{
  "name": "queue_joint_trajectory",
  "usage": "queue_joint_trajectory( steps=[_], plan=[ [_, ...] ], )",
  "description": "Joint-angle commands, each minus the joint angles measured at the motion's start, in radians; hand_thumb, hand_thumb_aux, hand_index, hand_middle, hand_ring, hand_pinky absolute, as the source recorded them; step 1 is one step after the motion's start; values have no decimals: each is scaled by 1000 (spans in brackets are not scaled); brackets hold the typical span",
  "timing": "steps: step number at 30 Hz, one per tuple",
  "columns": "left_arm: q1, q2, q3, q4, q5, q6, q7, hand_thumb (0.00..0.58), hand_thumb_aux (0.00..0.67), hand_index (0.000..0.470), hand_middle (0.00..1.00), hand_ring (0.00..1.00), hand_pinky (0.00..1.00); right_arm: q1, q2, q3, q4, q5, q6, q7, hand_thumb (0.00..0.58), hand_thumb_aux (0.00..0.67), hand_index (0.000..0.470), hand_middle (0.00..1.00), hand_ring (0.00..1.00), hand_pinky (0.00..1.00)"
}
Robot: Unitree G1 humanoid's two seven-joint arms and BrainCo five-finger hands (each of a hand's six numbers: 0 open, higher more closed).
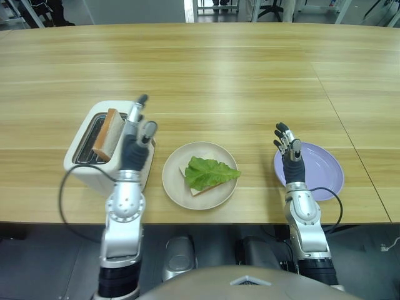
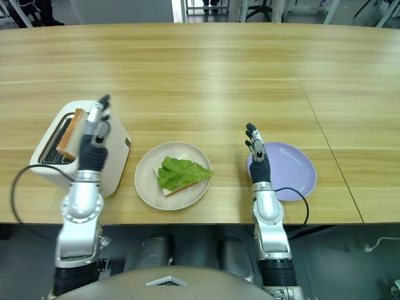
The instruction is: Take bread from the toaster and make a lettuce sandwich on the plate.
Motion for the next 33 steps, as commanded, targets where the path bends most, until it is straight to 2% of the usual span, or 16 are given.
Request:
queue_joint_trajectory(
  steps=[1,6,13,23,31,32,33],
  plan=[
    [34,64,57,-40,176,76,13,0,0,0,0,0,0,17,1,13,8,-15,7,7,0,0,0,0,0,0],
    [56,137,130,-59,341,113,36,0,0,0,0,0,0,17,4,11,13,-17,13,3,0,0,0,0,0,0],
    [81,198,148,61,487,186,8,0,0,0,0,0,0,30,6,15,-4,-15,10,5,0,0,0,0,0,0],
    [67,221,101,214,518,207,-18,0,0,0,0,0,0,43,4,12,-24,-16,12,3,0,0,0,0,0,0],
    [68,218,58,240,534,212,-30,0,0,0,0,0,0,42,2,9,-29,-16,14,2,0,0,0,0,0,0],
    [68,217,57,240,534,213,-29,227,147,101,0,0,0,42,1,9,-26,-17,13,1,0,0,0,0,0,0],
    [68,215,58,240,528,213,-30,415,313,215,0,0,0,41,1,8,-22,-18,13,1,0,0,0,0,0,0]
  ],
)
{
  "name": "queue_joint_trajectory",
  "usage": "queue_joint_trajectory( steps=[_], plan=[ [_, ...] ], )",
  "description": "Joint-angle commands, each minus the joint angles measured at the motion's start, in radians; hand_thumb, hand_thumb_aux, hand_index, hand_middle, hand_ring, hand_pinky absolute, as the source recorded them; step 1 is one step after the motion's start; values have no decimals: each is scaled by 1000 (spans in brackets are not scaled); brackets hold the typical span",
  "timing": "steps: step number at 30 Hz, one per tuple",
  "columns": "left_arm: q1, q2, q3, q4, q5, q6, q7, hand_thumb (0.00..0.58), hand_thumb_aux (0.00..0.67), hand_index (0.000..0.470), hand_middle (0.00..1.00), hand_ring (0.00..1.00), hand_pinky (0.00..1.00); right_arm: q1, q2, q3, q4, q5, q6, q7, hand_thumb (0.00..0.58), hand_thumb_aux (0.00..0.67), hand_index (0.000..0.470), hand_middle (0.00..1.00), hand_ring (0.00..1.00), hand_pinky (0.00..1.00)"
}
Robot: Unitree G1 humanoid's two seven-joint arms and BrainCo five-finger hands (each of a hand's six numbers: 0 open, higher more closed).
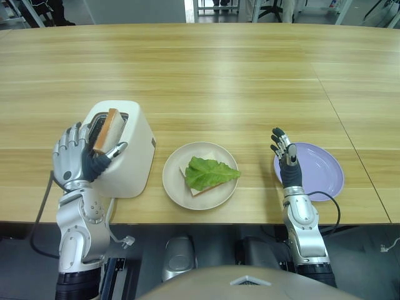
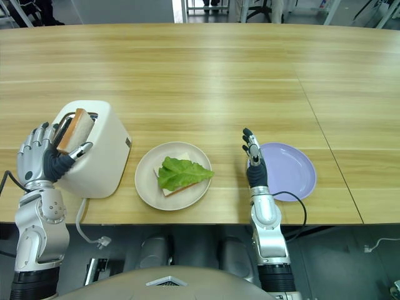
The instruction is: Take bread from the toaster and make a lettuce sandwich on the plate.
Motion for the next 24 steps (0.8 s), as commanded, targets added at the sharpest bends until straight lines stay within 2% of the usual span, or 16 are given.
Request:
queue_joint_trajectory(
  steps=[1,2,24],
  plan=[
    [2,-3,-21,14,-3,8,-11,415,313,215,0,0,0,3,-3,-8,2,-6,11,1,0,0,0,0,0,0],
    [0,-8,-15,7,-10,10,-6,580,670,460,0,0,0,3,-3,-8,4,-8,10,-1,0,0,0,0,0,0],
    [-35,-55,74,-116,-55,-47,165,580,670,460,0,0,0,-8,-2,10,54,-55,26,1,0,0,0,0,0,0]
  ],
)
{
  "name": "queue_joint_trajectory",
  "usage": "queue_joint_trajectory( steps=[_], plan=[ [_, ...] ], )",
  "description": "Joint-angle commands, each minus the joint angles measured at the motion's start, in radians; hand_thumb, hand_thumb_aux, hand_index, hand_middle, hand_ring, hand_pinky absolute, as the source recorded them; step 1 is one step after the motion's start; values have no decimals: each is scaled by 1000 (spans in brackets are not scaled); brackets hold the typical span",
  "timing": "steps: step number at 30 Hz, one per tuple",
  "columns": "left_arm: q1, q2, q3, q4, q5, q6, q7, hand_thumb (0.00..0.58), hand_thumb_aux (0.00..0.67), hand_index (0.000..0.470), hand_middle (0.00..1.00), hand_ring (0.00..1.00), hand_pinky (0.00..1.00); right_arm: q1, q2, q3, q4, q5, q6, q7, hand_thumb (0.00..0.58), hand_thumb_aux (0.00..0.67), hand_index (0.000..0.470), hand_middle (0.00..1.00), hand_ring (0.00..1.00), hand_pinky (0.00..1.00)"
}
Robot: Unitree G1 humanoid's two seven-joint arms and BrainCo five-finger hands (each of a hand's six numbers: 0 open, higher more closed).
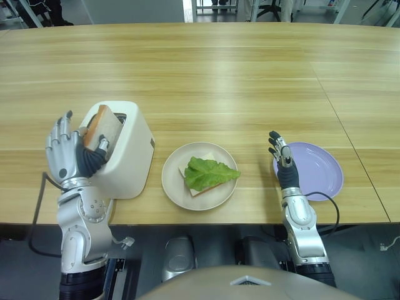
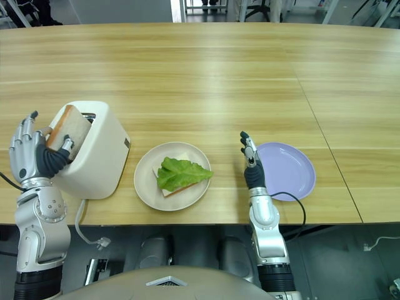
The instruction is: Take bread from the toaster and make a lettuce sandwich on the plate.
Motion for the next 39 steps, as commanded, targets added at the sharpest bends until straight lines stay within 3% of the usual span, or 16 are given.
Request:
queue_joint_trajectory(
  steps=[1,3,4,10,25,28,33,39],
  plan=[
    [-9,-12,32,-43,-15,-23,50,580,670,460,0,0,0,-8,2,1,26,0,15,3,0,0,0,0,0,0],
    [-15,-23,42,-54,-42,-35,58,580,670,460,0,0,0,-10,5,1,29,1,14,2,0,0,0,0,0,0],
    [-19,-29,47,-52,-60,-38,52,580,670,460,1000,1000,1000,-10,4,3,29,-2,12,2,0,0,0,0,0,0],
    [-30,-44,58,-47,-125,-66,55,580,670,460,1000,1000,1000,-17,9,9,36,-4,11,2,0,0,0,0,0,0],
    [-190,-106,123,-215,-162,-188,236,580,670,460,1000,1000,1000,-22,2,27,43,-57,-33,-26,0,0,0,0,0,0],
    [-218,-114,93,-199,-226,-199,179,580,670,460,1000,1000,1000,-25,-11,44,47,-107,-68,-47,0,0,0,0,0,0],
    [-244,-167,40,-110,-550,-149,-52,580,670,460,1000,1000,1000,-40,-19,61,40,-146,-93,-62,0,0,0,0,0,0],
    [-243,-126,-38,60,-791,-140,-324,580,670,460,1000,1000,1000,-54,-58,53,-10,-270,-189,-149,0,0,0,0,0,0]
  ],
)
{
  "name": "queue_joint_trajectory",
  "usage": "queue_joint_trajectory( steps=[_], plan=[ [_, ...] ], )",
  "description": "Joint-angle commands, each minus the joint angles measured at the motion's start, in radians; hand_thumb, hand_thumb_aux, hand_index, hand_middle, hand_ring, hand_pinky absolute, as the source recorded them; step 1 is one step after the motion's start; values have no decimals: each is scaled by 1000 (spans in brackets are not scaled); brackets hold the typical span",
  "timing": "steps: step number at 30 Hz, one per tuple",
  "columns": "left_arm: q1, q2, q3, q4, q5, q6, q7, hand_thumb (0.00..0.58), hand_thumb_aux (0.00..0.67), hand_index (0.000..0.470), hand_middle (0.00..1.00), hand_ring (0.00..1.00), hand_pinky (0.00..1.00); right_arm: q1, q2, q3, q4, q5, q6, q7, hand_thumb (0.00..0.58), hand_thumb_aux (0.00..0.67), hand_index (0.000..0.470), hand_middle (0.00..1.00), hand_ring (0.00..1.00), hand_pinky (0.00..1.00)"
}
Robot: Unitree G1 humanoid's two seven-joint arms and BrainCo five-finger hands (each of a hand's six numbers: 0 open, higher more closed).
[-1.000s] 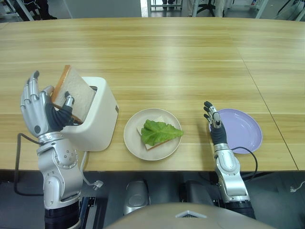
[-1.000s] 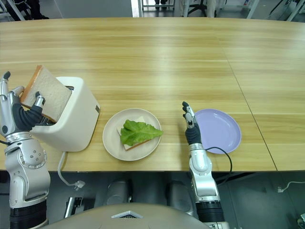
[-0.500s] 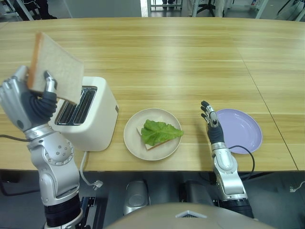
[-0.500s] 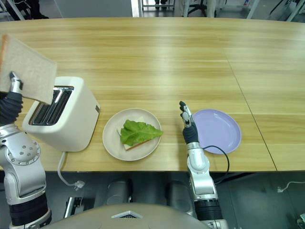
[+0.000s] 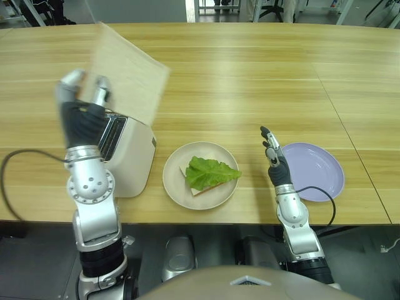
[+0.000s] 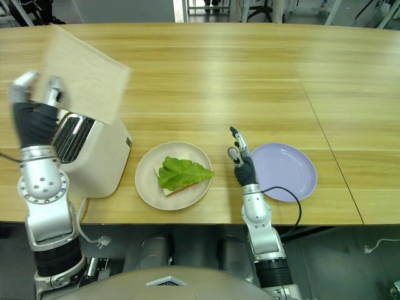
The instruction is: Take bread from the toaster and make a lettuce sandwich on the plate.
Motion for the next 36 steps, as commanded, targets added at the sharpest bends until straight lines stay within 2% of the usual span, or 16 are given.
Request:
queue_joint_trajectory(
  steps=[1,7,13,18,25,28,36],
  plan=[
    [-7,31,-44,138,-128,2,-149,580,670,460,1000,1000,1000,-19,-36,-18,-38,-107,-75,-81,0,0,0,0,0,0],
    [-7,42,-129,248,-240,6,-303,580,670,460,1000,1000,1000,-67,-114,-23,-38,-253,-110,-158,0,0,0,0,0,0],
    [-2,43,-217,323,-323,112,-423,580,670,460,1000,1000,1000,-70,-215,50,-70,-466,-165,-198,0,0,0,0,0,0],
    [0,26,-258,408,-357,153,-466,580,670,460,1000,1000,1000,-76,-267,123,-61,-529,-211,-172,0,0,0,0,0,0],
    [-21,18,-289,529,-332,126,-458,580,670,460,1000,1000,1000,-81,-277,204,-13,-406,-252,-46,0,0,0,0,0,0],
    [-38,22,-291,570,-298,94,-419,580,670,460,1000,1000,1000,-79,-254,223,2,-284,-223,53,0,0,0,0,0,0],
    [-52,6,-293,546,-263,60,-348,580,670,460,1000,1000,1000,-119,-172,227,125,-82,-203,176,0,0,0,0,0,0]
  ],
)
